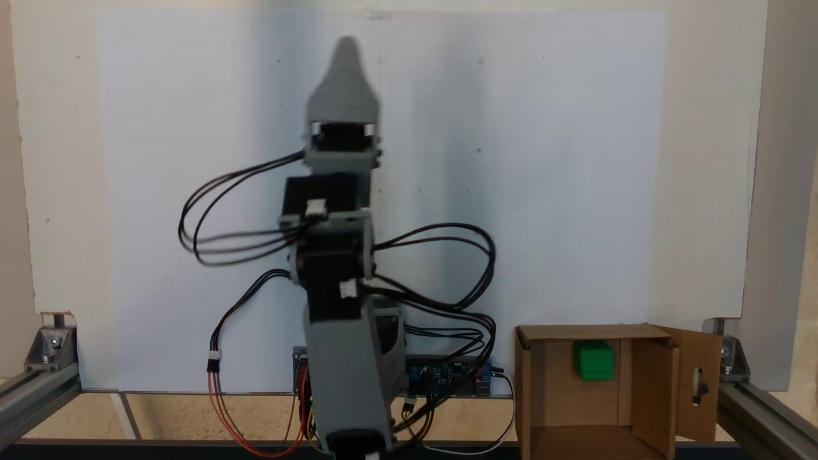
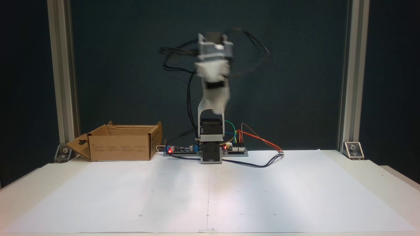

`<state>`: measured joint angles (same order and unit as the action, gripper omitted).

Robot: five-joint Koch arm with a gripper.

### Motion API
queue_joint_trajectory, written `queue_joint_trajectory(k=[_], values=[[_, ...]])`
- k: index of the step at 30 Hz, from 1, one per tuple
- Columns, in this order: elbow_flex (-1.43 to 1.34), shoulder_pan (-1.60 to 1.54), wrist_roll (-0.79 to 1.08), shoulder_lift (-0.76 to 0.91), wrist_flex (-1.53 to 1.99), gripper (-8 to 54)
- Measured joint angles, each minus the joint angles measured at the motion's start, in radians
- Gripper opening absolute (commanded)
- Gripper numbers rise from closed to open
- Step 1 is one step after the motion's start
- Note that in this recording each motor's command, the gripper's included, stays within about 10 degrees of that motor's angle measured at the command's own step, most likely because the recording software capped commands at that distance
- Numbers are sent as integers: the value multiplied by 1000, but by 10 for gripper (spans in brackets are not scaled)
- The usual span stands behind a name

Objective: Grasp a green dice and put it in the bin.

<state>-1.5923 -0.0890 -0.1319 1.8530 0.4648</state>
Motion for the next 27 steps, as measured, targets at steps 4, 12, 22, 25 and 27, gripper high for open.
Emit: queue_joint_trajectory(k=[4,12,22,25,27], values=[[-273,14,0,183,-178,454],[-597,80,0,400,-520,454],[-991,184,0,405,-943,439],[-1095,186,0,405,-1063,437],[-1146,186,0,405,-1143,437]])
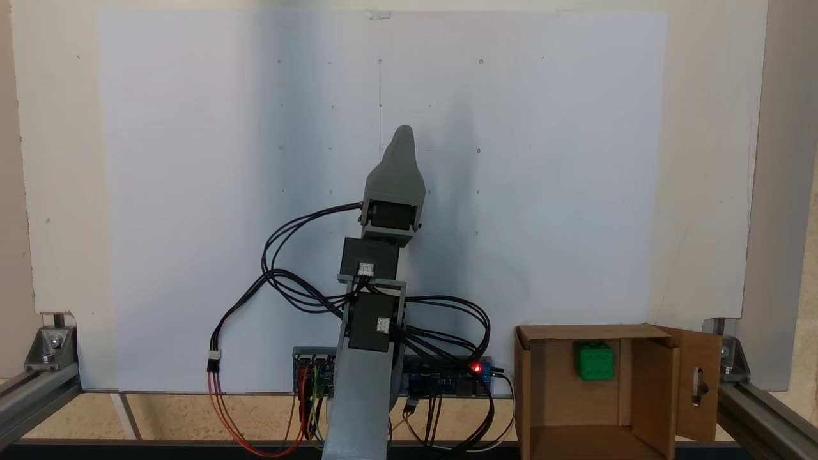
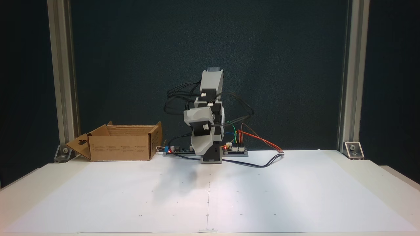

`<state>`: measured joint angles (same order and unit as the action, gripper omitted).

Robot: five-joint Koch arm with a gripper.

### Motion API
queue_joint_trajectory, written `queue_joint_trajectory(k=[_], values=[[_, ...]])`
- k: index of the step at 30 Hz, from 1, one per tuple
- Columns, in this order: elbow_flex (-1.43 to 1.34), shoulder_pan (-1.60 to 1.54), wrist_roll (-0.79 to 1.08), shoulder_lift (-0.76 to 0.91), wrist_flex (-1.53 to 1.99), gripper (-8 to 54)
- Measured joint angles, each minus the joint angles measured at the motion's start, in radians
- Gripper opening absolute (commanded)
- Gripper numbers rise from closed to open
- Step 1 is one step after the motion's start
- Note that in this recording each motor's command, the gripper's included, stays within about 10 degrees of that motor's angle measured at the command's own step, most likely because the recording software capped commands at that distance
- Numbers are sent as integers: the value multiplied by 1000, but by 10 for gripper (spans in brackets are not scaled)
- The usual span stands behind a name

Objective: Grasp a green dice and put it in the bin.

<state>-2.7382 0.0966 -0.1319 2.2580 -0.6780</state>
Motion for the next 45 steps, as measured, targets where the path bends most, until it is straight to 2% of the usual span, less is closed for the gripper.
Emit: queue_joint_trajectory(k=[19,30,45], values=[[-183,-15,0,0,-726,432],[-331,-14,0,0,-798,446],[-339,-17,0,0,-842,446]])
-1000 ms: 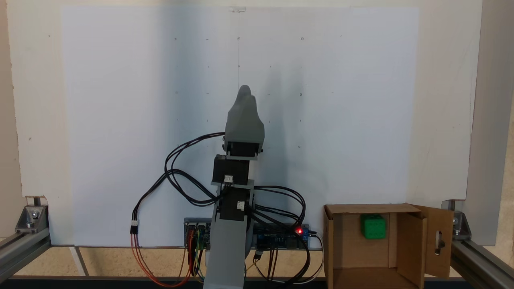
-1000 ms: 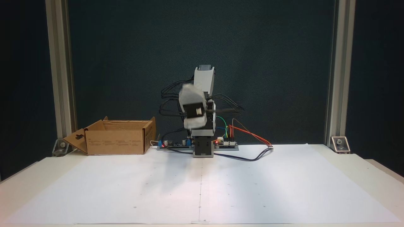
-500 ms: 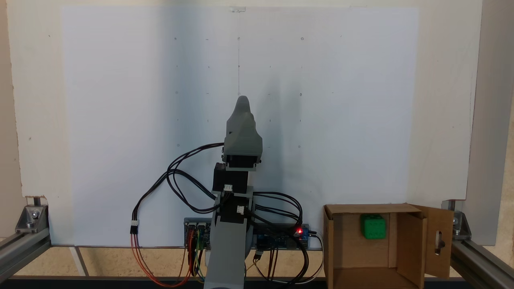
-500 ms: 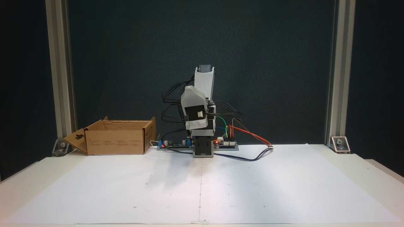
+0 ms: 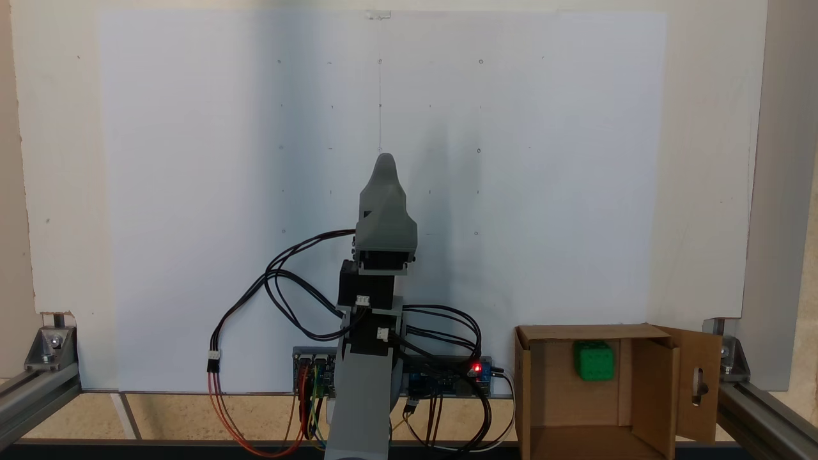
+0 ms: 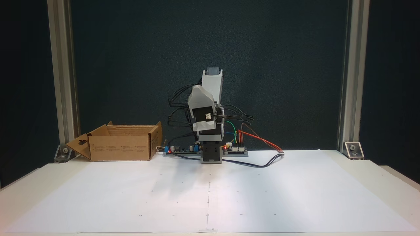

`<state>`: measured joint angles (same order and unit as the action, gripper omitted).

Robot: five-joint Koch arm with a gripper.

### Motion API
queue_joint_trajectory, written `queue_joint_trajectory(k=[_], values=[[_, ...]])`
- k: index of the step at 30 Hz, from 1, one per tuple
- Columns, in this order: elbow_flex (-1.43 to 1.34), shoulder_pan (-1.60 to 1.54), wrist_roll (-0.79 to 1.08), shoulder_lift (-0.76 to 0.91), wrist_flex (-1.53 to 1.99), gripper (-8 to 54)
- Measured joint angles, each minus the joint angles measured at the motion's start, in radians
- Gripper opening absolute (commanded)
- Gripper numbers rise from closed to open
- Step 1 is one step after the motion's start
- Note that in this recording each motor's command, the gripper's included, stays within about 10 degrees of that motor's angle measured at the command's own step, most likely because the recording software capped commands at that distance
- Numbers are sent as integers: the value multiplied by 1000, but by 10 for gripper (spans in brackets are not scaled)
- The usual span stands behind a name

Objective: Grasp a green dice and put it in the bin.

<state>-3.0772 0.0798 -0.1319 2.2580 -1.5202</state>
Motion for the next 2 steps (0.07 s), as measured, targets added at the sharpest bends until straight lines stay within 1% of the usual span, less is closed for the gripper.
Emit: queue_joint_trajectory(k=[2], values=[[0,0,0,0,0,446]])
